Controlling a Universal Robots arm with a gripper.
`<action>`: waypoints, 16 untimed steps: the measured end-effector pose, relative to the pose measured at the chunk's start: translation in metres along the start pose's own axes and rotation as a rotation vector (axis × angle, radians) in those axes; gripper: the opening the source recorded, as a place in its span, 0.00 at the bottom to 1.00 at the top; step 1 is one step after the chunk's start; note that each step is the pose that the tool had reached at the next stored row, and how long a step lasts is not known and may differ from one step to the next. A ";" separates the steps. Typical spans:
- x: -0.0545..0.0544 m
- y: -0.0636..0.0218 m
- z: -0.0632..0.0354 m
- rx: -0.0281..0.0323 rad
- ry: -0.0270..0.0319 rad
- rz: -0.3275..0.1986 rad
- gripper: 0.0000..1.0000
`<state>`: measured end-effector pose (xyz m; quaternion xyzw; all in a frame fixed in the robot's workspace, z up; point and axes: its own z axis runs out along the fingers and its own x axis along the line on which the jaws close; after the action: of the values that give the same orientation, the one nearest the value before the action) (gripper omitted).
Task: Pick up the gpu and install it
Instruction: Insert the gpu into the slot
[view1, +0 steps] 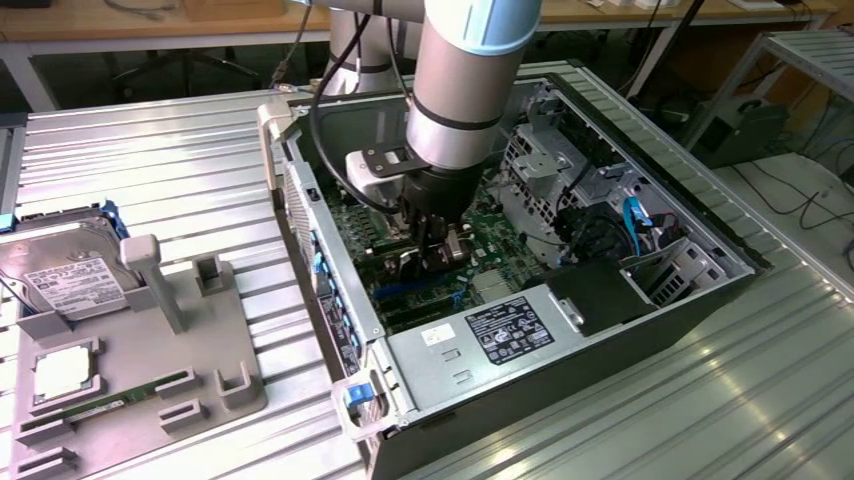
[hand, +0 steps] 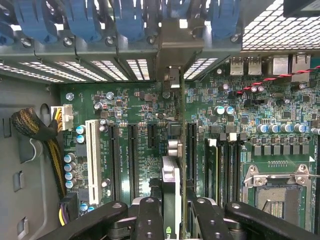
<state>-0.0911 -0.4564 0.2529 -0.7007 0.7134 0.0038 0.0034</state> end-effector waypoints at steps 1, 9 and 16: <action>0.000 0.0000 0.0000 0.0000 0.0001 0.000 0.27; 0.000 0.0000 0.0018 -0.0002 -0.0003 0.000 0.27; 0.000 0.0001 0.0039 -0.0006 -0.0001 0.000 0.27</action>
<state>-0.0913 -0.4565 0.2490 -0.7008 0.7134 0.0040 0.0032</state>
